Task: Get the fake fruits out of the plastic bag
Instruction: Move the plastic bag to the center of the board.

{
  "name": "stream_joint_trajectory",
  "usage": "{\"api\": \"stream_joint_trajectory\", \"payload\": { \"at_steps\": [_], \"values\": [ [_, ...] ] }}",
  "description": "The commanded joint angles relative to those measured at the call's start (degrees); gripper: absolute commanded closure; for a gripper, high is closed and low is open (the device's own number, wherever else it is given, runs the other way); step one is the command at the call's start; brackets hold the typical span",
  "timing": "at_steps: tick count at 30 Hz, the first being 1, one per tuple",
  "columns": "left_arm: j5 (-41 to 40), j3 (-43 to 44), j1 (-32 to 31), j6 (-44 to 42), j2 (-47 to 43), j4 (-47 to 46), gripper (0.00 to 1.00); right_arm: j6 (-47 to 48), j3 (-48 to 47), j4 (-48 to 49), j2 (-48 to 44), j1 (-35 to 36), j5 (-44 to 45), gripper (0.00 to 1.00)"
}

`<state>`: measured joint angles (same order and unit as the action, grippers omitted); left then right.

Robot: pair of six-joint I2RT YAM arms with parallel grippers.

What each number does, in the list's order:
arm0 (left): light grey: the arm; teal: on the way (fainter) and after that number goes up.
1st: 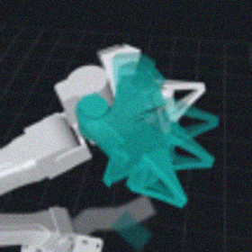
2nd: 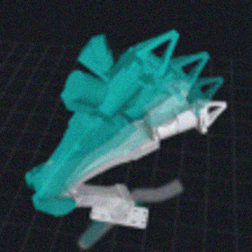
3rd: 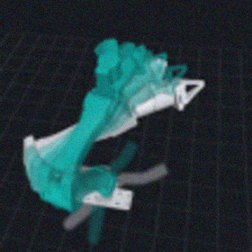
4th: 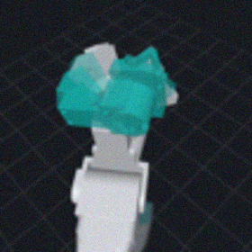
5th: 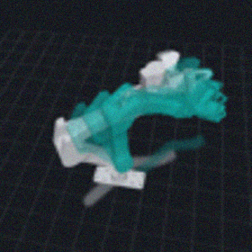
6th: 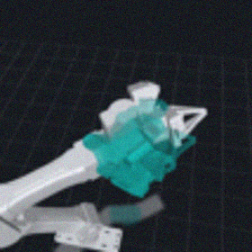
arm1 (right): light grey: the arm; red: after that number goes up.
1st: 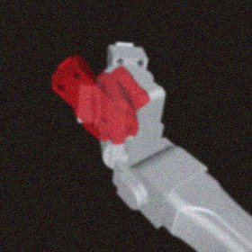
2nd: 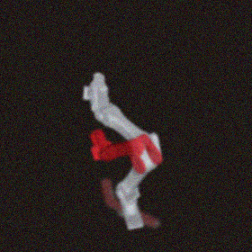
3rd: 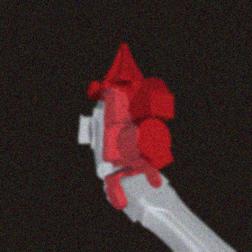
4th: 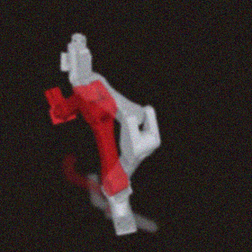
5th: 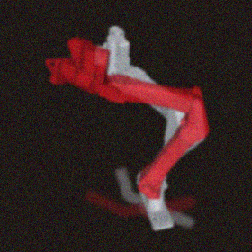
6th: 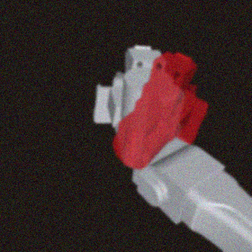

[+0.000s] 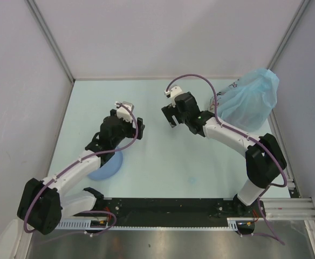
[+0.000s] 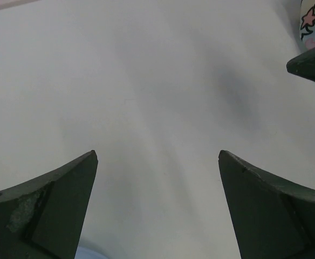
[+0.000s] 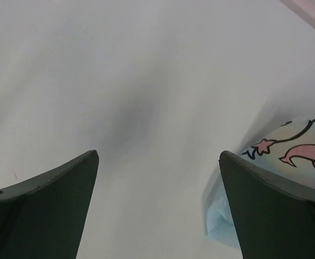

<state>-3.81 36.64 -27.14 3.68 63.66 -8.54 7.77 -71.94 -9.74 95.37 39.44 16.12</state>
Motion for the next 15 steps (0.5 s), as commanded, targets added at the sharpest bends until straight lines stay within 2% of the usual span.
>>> {"api": "stream_joint_trajectory", "payload": {
  "at_steps": [1,3,7,10,15],
  "values": [
    [1.4,-1.8,-1.3,1.4,-0.6,-4.1,0.0,2.9,-2.2,-2.9,1.0,-1.1,0.8,0.0],
    [1.8,-1.8,-1.9,1.8,0.1,-4.8,0.0,4.4,-2.2,-1.5,2.3,-1.0,-1.7,0.0],
    [1.8,-1.5,-2.7,1.3,1.6,-5.8,0.0,6.8,-2.2,0.9,3.1,-1.4,-13.7,0.0],
    [1.7,-1.2,-2.9,0.8,2.4,-6.7,0.0,5.8,-2.2,3.0,3.6,-1.4,-17.9,0.0],
    [3.4,-1.0,-3.4,0.3,3.7,-8.1,0.0,5.7,-2.2,1.4,4.0,-1.7,-19.7,0.0]
  ]
}}
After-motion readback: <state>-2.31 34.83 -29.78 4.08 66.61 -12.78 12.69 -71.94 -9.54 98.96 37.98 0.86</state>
